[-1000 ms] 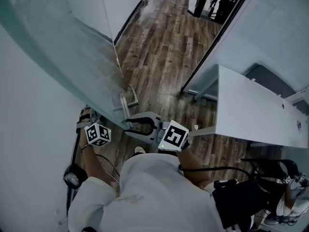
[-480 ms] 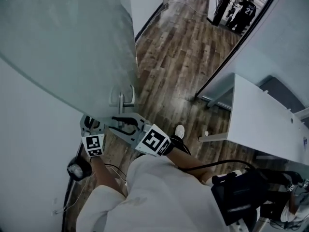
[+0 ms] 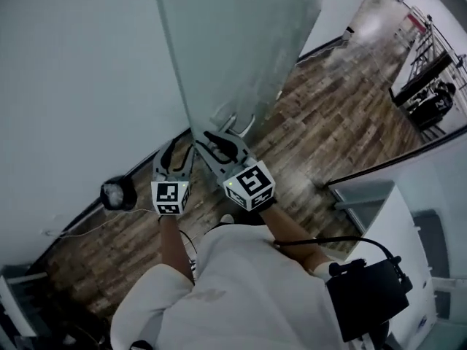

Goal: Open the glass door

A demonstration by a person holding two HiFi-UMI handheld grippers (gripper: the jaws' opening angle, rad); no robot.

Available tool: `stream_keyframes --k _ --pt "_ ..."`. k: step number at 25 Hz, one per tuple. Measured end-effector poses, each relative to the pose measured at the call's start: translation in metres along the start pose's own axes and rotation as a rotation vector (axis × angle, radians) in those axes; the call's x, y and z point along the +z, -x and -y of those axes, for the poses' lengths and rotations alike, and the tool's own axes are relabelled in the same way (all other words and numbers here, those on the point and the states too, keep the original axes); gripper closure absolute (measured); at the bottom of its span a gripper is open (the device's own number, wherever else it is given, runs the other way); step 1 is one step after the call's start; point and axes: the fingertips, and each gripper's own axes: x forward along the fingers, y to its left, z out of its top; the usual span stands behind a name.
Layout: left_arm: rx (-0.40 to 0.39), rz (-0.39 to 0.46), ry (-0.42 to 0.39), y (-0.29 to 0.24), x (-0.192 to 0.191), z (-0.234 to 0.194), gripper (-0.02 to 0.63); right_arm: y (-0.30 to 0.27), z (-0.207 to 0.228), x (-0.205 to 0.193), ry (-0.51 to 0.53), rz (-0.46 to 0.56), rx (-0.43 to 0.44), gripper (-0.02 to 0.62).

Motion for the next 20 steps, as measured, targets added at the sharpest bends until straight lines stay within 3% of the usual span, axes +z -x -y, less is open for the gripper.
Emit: stream_keyframes --k 3,5,9,20 --pt "0.071 0.017 0.036 0.029 0.004 -0.022 0.425 -0.025 -0.011 0.006 0.012 0.006 -0.002 0.492" --pt "0.127 0.029 0.068 0.038 0.004 -0.040 0.479 -0.048 -0.005 0.004 -0.007 -0.003 -0.017 0.555" --pt "0.237 0.034 0.099 0.022 0.000 -0.076 0.577 -0.105 0.021 -0.001 -0.042 0.001 0.053 0.570" --pt "0.463 0.037 0.100 0.006 0.020 -0.156 0.586 -0.212 0.034 0.007 -0.027 0.011 0.192 0.591"
